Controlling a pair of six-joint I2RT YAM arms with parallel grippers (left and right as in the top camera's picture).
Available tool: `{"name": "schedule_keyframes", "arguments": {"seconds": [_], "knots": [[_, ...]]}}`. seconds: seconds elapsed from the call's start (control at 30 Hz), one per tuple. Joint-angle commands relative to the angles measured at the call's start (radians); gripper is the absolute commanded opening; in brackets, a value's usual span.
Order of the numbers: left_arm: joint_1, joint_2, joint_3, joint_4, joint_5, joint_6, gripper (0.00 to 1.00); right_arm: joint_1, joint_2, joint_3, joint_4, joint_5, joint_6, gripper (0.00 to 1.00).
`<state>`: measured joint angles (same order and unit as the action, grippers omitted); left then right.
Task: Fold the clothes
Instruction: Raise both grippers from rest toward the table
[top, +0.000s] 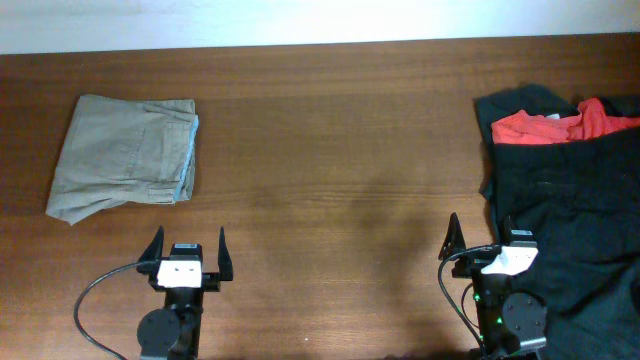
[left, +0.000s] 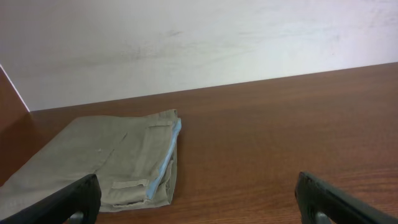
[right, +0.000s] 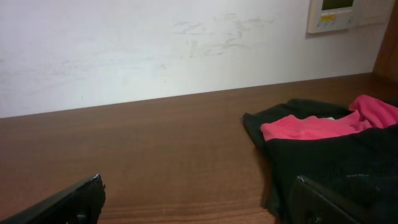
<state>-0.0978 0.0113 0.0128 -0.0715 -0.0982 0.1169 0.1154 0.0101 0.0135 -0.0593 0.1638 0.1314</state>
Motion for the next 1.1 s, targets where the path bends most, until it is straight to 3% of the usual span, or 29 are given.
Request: {"name": "schedule_keyframes", "arguments": {"seconds": [0.0,0.73,0.83,0.93,1.07], "knots": [[0.004,0.0,-0.003,-0.002,0.0,0.016,0.99,-0.006,-0.006,-0.008,-0.004,0.002,0.008,0.99],[0.004,0.0,-0.003,-0.002,0.011,0.016,0.99,-0.005,-0.006,-0.008,-0.003,-0.003,0.008,0.99],[0.004,0.0,-0.003,0.095,0.038,0.016,0.99,-0.005,-0.006,-0.005,0.028,-0.135,0.008,0.99],[0.005,0.0,0.037,0.262,0.057,0.017,0.99,-0.005,-0.004,0.082,0.018,-0.264,0.008,0.99],[0.005,0.142,0.251,0.084,0.056,0.039,0.99,-0.005,0.18,0.357,-0.225,-0.285,0.004,0.99]]}}
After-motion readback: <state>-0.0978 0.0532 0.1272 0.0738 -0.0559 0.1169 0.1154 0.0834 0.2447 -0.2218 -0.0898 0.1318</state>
